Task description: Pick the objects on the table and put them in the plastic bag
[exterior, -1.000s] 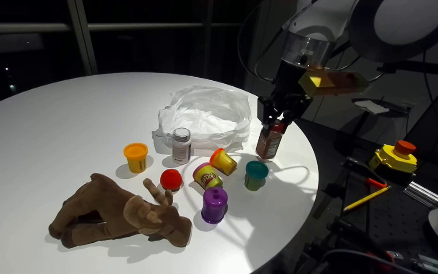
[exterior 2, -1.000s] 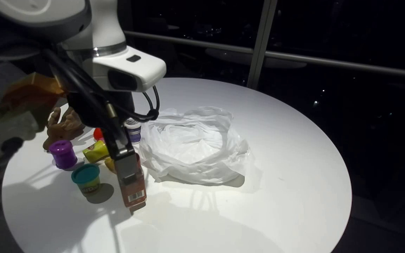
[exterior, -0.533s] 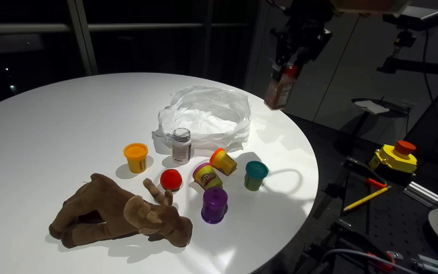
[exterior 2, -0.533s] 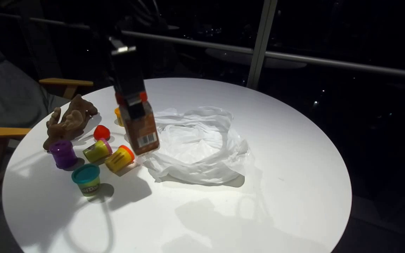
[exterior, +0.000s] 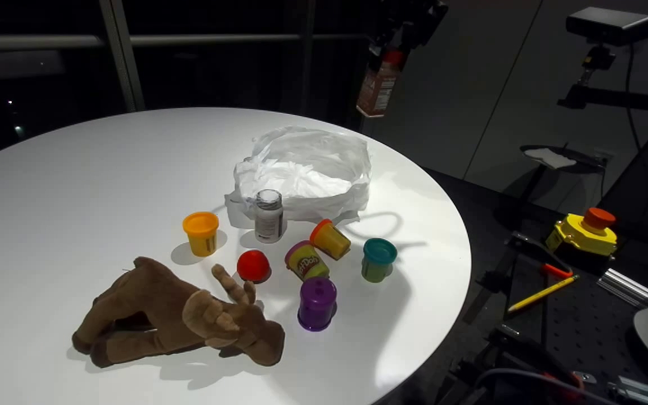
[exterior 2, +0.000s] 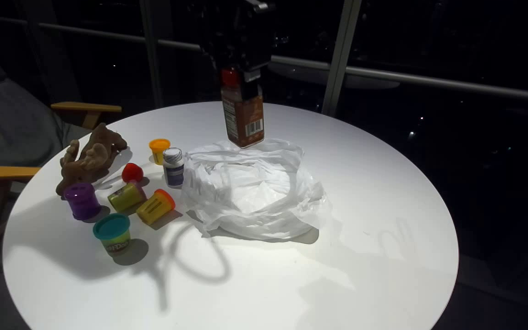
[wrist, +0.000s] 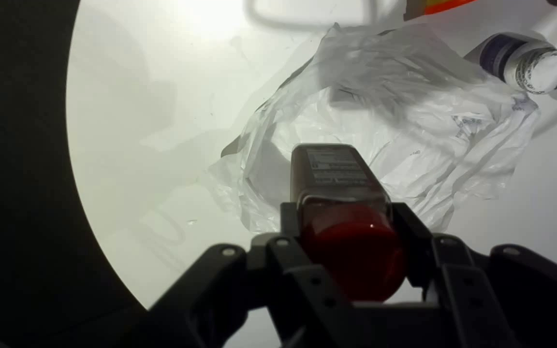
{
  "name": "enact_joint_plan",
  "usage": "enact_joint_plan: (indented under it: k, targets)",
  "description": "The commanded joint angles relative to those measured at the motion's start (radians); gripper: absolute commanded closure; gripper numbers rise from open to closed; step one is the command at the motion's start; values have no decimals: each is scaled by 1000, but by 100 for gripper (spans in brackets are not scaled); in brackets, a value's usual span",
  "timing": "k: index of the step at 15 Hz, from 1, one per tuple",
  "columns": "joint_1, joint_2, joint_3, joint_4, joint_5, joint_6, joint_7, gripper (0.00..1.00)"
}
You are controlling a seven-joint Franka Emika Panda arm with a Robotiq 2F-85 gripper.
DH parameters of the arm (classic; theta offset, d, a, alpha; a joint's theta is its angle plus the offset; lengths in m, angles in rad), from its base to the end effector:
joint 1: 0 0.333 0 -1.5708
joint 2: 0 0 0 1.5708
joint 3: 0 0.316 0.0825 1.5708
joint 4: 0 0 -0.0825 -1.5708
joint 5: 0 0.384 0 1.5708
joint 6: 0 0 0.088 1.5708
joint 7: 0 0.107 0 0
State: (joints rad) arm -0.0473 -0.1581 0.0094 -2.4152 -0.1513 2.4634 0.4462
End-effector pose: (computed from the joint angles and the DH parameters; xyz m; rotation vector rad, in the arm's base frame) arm 0.4888 -0.0183 0.3918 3.0044 -0.5715 0.3431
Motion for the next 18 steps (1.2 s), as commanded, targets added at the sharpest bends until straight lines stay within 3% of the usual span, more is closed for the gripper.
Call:
enact_joint_plan:
  k: [1, 4, 9, 18]
  targets:
    - [1, 193, -17, 137, 71, 42, -91, 76]
    - [8, 293, -25, 195, 100, 71, -118, 76]
    - [21, 451, -80, 285, 27, 160, -68, 76]
    - [14, 635, -124, 388, 134, 277, -89, 76]
